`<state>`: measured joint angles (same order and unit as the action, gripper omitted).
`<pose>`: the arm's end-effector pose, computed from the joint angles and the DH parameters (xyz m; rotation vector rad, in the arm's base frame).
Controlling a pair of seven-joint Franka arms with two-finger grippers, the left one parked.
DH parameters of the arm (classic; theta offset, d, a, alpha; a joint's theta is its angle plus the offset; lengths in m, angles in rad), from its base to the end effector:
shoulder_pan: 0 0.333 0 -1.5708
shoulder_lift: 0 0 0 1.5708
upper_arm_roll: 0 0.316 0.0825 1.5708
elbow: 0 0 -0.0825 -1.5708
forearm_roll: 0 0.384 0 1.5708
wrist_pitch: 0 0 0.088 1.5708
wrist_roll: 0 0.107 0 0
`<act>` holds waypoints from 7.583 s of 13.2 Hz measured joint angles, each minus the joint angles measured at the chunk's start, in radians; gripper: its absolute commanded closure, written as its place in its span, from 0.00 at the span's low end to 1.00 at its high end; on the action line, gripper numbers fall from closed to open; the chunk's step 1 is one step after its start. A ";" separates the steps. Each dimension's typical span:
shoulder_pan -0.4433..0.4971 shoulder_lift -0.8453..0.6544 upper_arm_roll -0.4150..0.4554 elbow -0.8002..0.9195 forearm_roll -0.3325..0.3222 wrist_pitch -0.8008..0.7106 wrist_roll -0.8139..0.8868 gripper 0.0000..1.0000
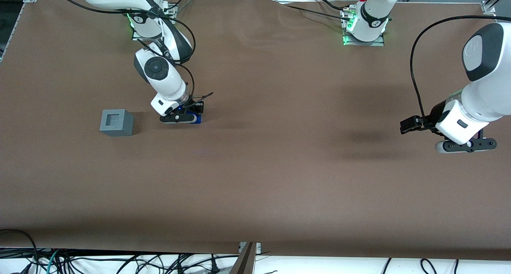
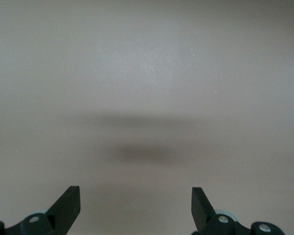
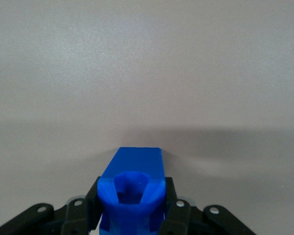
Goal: Insert blue part into gray base with right arm
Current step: 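Close the right gripper on the blue part and lift it, then carry the blue part over the gray base's opening, then lower the blue part into the gray base's square opening, then open the right gripper to release the blue part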
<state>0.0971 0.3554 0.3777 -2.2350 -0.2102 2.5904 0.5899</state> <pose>0.4857 0.2567 0.2235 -3.1096 -0.0609 -0.0339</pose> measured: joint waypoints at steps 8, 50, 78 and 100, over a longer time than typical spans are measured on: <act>-0.002 -0.144 -0.029 0.132 -0.017 -0.322 -0.093 0.82; -0.045 -0.217 -0.510 -0.001 0.178 -0.259 -0.738 0.91; -0.043 -0.219 -0.508 -0.009 0.183 -0.234 -0.725 0.92; -0.044 -0.304 -0.499 0.077 0.184 -0.497 -0.695 0.01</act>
<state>0.0533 0.0514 -0.1218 -2.1576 -0.0262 2.0937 -0.1050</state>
